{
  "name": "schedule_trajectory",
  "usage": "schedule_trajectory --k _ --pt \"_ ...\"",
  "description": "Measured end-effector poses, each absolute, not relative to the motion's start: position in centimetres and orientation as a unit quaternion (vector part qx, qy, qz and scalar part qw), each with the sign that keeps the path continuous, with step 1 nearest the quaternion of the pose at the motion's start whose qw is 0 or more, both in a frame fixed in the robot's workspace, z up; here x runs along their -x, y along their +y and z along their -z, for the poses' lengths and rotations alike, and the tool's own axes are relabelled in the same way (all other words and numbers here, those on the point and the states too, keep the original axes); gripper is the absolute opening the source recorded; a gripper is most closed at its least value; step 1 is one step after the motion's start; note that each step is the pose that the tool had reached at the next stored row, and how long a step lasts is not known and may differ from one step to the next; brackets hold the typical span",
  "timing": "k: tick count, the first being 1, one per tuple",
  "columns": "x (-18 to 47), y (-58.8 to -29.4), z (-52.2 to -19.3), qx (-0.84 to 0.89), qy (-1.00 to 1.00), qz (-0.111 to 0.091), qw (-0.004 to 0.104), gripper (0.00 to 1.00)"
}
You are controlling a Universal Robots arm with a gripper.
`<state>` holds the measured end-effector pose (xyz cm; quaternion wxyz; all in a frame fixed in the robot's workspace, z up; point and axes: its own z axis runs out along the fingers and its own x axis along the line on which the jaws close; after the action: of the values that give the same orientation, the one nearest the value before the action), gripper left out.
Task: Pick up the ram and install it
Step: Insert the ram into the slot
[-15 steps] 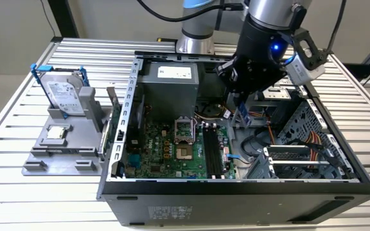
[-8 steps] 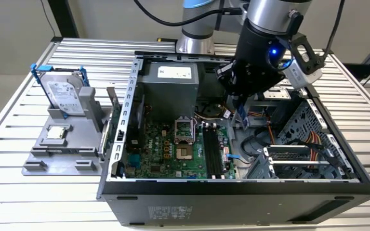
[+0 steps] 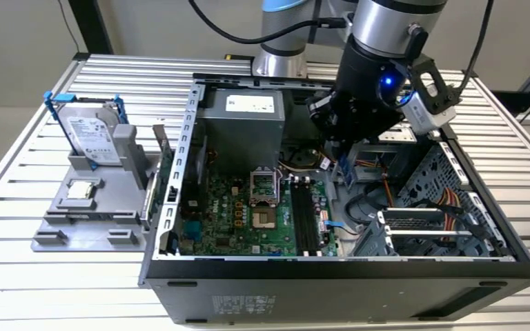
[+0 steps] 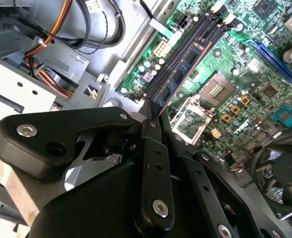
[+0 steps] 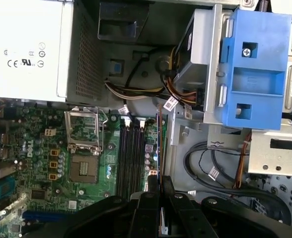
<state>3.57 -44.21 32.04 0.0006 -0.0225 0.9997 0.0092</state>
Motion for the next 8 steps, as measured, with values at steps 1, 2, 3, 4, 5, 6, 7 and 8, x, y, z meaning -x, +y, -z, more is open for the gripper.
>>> schedule_trajectory --k 1,2,3,4,5,6,7,8 --pt "-3.57 -44.22 -31.93 0.019 1.000 -0.009 0.001 0.00" --pt "-3.58 -44.21 -31.82 0.016 1.000 -0.009 0.001 0.00" --pt "-3.58 -44.21 -31.74 0.013 1.000 -0.009 0.001 0.00" --pt "-3.58 -44.21 -31.70 0.011 1.000 -0.008 0.001 0.00" --pt "-3.58 -44.21 -31.66 0.008 1.000 -0.008 0.001 0.00" --pt "-3.58 -44.21 -31.62 0.006 1.000 -0.008 0.001 0.00" --pt "-3.58 -44.21 -31.59 0.004 1.000 -0.008 0.001 0.00" --pt "-3.58 -44.21 -31.54 0.001 1.000 -0.008 0.001 0.00"
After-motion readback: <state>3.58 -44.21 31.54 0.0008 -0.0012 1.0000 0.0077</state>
